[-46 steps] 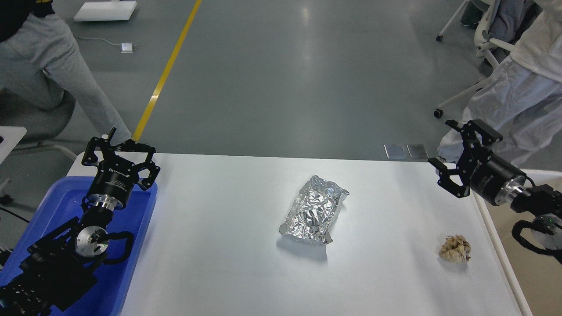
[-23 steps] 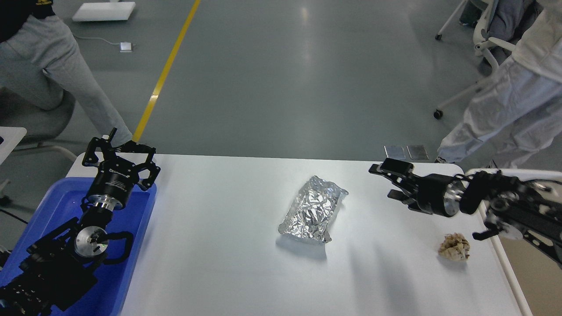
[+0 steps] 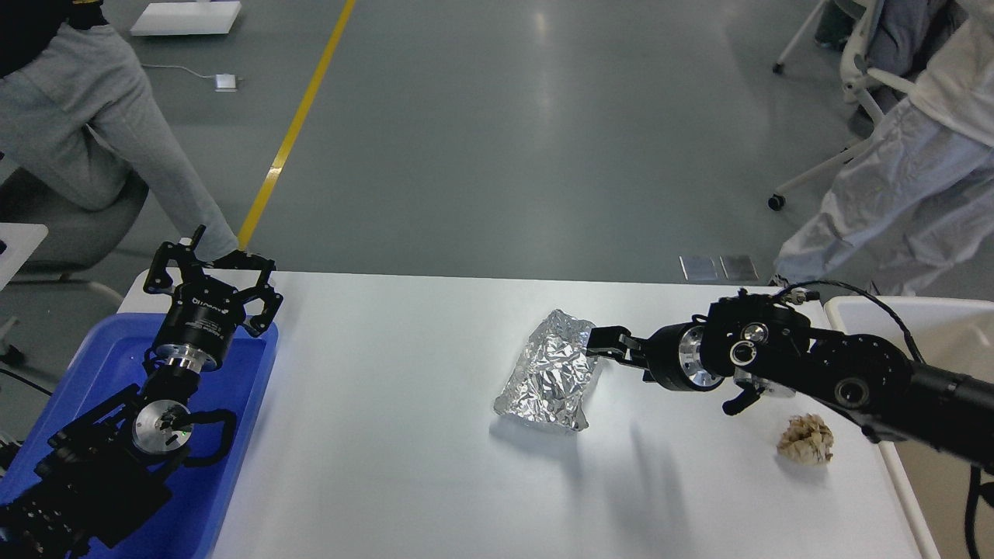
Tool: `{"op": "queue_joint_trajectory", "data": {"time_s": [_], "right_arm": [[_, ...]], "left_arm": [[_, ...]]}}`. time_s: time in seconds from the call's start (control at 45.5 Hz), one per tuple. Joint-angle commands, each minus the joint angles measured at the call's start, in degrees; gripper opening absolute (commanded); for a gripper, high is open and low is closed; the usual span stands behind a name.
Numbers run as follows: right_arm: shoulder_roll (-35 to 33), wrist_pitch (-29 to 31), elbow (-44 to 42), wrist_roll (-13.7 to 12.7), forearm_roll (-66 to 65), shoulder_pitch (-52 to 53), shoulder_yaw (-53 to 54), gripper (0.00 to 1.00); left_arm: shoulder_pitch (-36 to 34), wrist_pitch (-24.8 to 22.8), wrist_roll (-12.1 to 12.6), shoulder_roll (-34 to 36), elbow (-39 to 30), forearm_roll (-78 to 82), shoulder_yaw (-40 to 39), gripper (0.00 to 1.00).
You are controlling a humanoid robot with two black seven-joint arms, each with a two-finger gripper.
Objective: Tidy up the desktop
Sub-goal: 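Reach the right gripper toward the silver foil wrapper, then close the right gripper on the silver foil wrapper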
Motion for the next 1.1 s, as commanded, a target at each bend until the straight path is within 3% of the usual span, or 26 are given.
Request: {"op": "queue_joint_trajectory", "data": {"time_s": [0.0,0.462,0.967,1.033,1.077], "right_arm": [[8.8,0.3,-9.4,-0.9,-0.6,1.3,-3.6,0.99],[18.1,0.0,-19.7,2.8,-0.6,0.9,-3.5,0.99],[18.7,-0.3,-21.9,5.8,-1.7,0.6,-7.2,0.97],[19.0,-0.3,-22.2,5.8,-1.7,0.6,-7.4,0.96],[19.3,-0.3,-23.0,5.8,-1.7,0.6,-7.4,0.89]], "left_arm": [[0.0,0.0,0.0,0.0,0.0,0.0,0.0,1.00],[0.0,0.0,0.0,0.0,0.0,0.0,0.0,1.00],[0.0,-0.1,0.0,0.0,0.0,0.0,0.0,1.00],[0.0,-0.1,0.0,0.0,0.0,0.0,0.0,1.00],[0.0,-0.1,0.0,0.0,0.0,0.0,0.0,1.00]]}}
